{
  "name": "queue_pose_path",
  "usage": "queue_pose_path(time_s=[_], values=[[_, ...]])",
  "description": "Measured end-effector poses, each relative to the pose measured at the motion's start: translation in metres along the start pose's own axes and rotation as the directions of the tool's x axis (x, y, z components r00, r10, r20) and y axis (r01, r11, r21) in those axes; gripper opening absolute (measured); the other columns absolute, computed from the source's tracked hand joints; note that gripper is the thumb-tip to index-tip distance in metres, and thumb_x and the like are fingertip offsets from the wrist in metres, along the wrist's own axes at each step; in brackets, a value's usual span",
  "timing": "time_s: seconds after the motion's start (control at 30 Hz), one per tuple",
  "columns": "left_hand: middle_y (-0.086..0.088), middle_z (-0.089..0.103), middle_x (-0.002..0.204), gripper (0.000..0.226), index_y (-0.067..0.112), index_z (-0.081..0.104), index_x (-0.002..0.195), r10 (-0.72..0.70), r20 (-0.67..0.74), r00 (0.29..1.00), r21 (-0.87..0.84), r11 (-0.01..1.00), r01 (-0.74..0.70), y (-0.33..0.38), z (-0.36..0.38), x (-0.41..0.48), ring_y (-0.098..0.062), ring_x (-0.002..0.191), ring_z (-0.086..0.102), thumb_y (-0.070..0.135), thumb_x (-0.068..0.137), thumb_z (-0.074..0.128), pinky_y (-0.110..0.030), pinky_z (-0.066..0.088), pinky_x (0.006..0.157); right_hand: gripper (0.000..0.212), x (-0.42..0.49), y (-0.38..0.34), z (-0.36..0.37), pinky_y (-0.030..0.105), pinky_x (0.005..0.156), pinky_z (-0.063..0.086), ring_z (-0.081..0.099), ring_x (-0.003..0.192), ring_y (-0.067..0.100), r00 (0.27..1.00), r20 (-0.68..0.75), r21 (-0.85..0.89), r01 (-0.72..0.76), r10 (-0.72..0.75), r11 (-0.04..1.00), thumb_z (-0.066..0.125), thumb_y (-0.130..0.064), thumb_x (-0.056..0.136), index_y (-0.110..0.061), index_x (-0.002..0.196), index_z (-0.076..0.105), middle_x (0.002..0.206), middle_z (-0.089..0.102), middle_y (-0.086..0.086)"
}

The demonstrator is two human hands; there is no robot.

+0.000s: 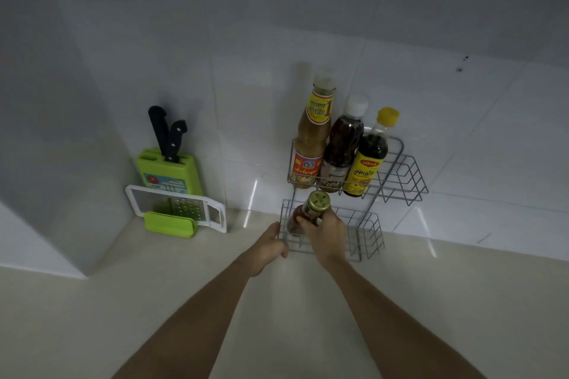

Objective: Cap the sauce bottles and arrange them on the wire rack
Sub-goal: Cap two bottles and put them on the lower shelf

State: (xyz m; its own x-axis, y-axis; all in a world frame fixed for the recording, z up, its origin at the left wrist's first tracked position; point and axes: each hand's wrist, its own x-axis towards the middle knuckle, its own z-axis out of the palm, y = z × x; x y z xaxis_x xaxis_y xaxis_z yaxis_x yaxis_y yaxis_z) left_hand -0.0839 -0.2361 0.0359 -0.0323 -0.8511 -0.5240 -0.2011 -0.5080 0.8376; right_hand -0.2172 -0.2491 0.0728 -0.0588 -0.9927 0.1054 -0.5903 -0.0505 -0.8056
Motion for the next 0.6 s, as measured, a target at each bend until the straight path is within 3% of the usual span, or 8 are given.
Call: queue_pose_path(time_s=[0.1,0.27,0.43,0.6], values=[[-0.008,0.041,0.140,0.078,0.007,0.025,0.148,0.021,0.003,1.000,-0.035,0.999,-0.020,-0.001,0.003,-0.001,-0.021,0.125,0.038,-0.015,0.076,0.047,-0.024,0.038,0.087,0.035,0.005,0.004,0.004,0.018,0.069,0.036,0.057,0.086,0.015,0.998,0.061,-0.070,-0.022,0.026,0.997,0.075,-0.019,0.079,-0.006,0.108,0.062,0.099,0.068,0.007],[-0.002,0.050,0.131,0.079,0.013,0.035,0.142,0.021,0.058,0.998,-0.014,1.000,-0.020,-0.002,0.001,0.003,-0.021,0.126,0.041,-0.014,0.069,0.048,-0.031,0.038,0.094,0.041,0.021,0.002,0.011,0.028,0.078,0.046,0.064,0.102,0.028,0.991,0.128,-0.140,-0.031,0.049,0.990,0.073,-0.025,0.081,-0.008,0.115,0.057,0.111,0.069,0.011],[-0.006,0.043,0.142,0.091,0.019,0.025,0.148,0.020,0.122,0.992,0.050,0.998,-0.026,0.002,-0.007,0.000,-0.020,0.125,0.038,-0.012,0.067,0.048,-0.035,0.037,0.100,0.049,0.033,-0.004,0.017,0.035,0.089,0.050,0.063,0.108,0.030,0.977,0.207,-0.181,-0.003,0.041,0.983,0.073,-0.030,0.082,-0.007,0.121,0.053,0.117,0.067,0.012],[-0.002,0.037,0.145,0.092,0.022,0.017,0.151,0.017,0.147,0.989,0.104,0.994,-0.033,0.004,-0.008,-0.003,-0.022,0.135,0.031,-0.015,0.071,0.045,-0.033,0.036,0.098,0.050,0.034,-0.004,0.026,0.038,0.090,0.049,0.062,0.109,0.030,0.977,0.210,-0.242,0.011,0.042,0.970,0.069,-0.034,0.084,-0.006,0.120,0.050,0.118,0.065,0.014]])
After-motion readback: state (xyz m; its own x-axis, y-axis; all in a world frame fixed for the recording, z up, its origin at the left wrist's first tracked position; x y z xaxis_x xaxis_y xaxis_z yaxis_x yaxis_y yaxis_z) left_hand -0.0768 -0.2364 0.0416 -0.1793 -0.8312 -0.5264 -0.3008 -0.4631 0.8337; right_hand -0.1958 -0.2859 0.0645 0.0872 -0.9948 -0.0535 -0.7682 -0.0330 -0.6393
